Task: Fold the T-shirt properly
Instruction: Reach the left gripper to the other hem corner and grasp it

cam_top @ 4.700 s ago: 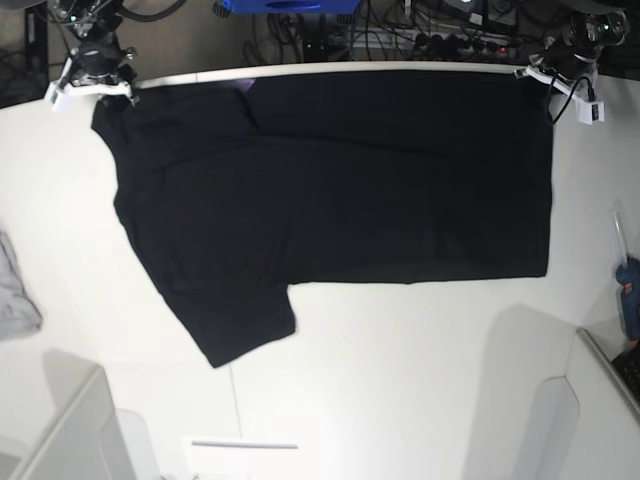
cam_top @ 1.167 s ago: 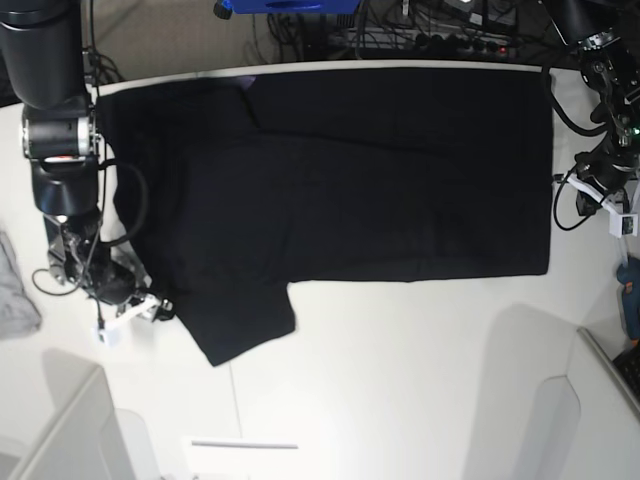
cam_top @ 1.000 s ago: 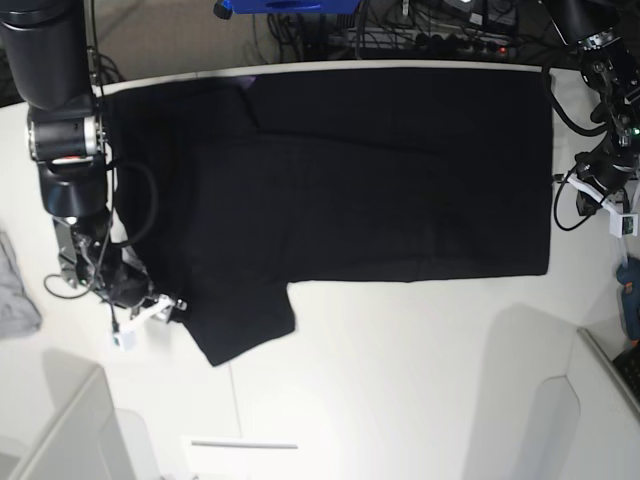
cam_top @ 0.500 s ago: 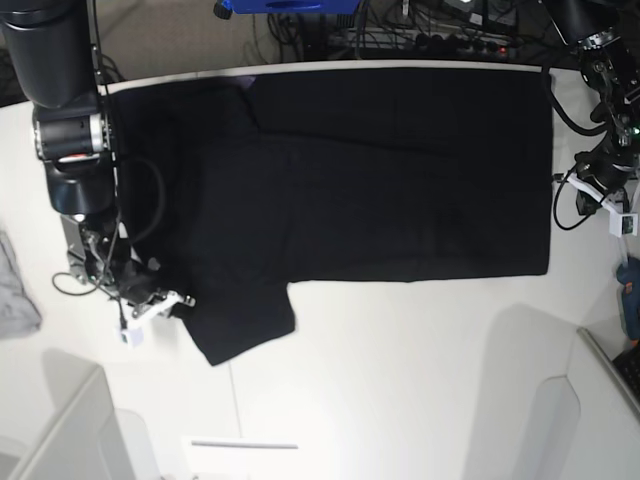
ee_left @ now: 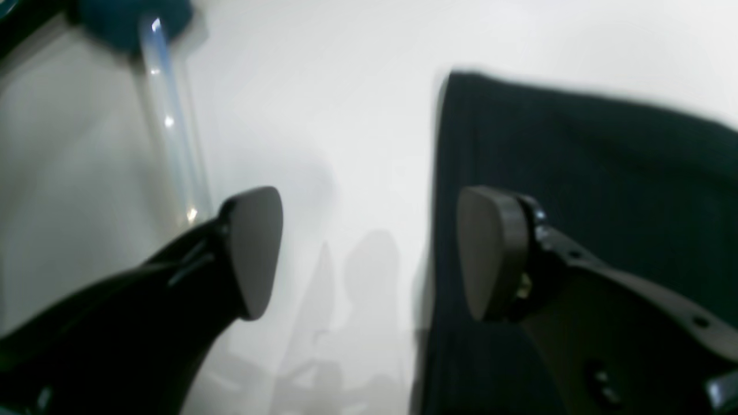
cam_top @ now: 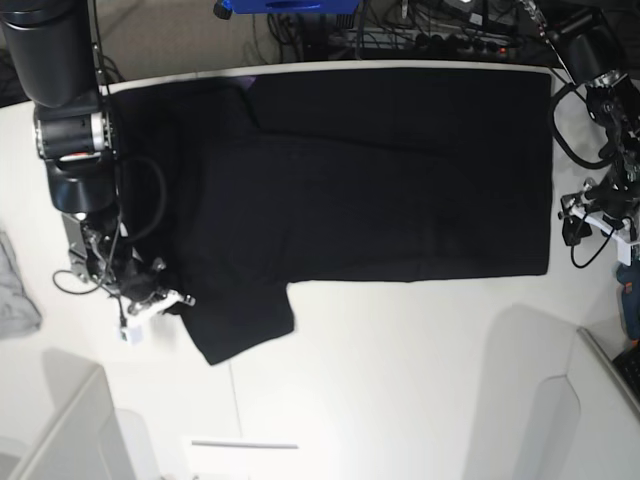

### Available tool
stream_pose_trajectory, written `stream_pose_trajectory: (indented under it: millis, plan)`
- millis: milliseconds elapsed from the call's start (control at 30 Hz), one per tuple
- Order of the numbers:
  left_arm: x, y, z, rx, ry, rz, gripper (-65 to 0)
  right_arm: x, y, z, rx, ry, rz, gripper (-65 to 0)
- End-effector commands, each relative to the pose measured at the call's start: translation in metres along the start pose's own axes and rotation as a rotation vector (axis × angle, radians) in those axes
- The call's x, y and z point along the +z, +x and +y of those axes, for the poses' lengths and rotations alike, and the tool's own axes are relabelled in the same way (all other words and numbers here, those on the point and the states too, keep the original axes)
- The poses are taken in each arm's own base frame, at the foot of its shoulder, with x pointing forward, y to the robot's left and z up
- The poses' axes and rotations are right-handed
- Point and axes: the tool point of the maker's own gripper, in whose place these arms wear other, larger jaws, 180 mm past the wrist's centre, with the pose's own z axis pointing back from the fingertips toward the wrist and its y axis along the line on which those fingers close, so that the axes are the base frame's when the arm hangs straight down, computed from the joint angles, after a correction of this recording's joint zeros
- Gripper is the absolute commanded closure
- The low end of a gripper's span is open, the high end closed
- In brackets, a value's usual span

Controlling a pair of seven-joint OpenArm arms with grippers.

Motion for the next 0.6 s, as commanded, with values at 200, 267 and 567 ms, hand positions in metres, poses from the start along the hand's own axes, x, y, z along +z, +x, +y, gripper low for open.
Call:
stream_pose_trajectory:
  millis: [200,267,567]
  plan:
    - [-0.032,0.029,0.000,-0.004,-0.013,0.016,-45.7,0.005,0.025,-0.001,0.017,-0.009,-0.044,0.0]
    - [-0.042,0.030,0.002,-0.008,0.003,0.044,-45.7,0.005,0.026,0.000,0.017,-0.008,-0.045,0.0]
    - [-0.068,0.042,-0.010,0.059,-0.024,0.029,-45.7,0.005,0.026,0.000,0.018,-0.008,-0.046,0.0]
